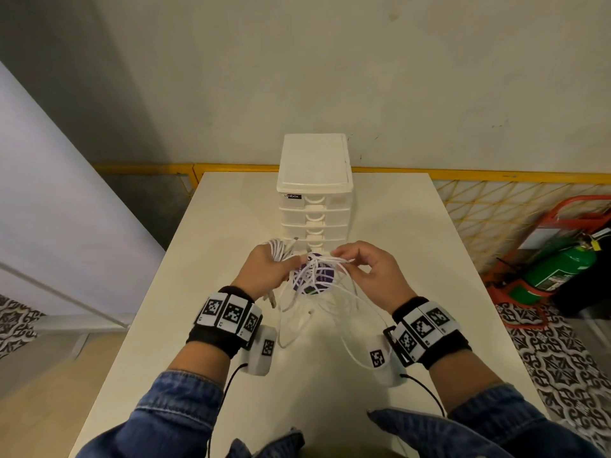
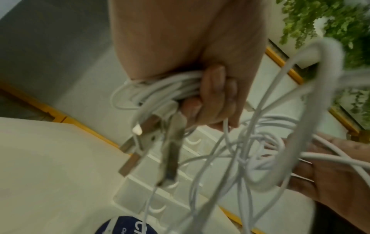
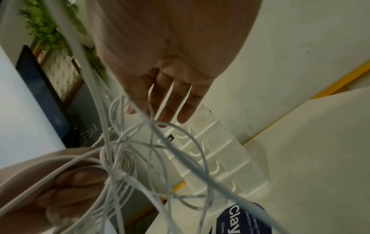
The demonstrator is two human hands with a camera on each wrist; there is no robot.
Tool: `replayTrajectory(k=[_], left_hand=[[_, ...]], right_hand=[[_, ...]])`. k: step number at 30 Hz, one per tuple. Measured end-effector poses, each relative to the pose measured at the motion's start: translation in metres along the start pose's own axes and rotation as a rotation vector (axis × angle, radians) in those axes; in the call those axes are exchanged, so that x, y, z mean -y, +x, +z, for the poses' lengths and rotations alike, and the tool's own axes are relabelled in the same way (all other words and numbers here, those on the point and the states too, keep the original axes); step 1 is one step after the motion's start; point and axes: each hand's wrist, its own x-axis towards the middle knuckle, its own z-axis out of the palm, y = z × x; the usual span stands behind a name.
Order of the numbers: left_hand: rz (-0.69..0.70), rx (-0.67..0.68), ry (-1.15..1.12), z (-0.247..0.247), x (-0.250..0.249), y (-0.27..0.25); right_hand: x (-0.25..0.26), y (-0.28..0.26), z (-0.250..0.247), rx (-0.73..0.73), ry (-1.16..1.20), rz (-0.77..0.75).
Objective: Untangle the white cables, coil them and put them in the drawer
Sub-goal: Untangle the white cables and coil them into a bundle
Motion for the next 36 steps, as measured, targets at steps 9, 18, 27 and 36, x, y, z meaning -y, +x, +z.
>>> replayTrajectory(k=[9, 18, 27, 36], left_hand=[[-0.059, 0.102, -0.126, -0.009, -0.001, -0.006], [-0.037, 0.359, 0.082, 0.019, -0.004, -0.017], [-0.110, 0.166, -0.045, 0.000, 0.009, -0.005], [-0.118, -0.087, -0.109, -0.010, 0.016, 0.004]], right_hand=[[0.011, 0.004, -0.005, -0.053, 0.120, 0.092], [0.012, 0.003, 0.010, 0.064, 0.234, 0.157], [0.011, 0.001, -0.013, 0.159, -0.013, 0.084], [0.014, 0.019, -0.047, -0.236, -0.157, 0.023]])
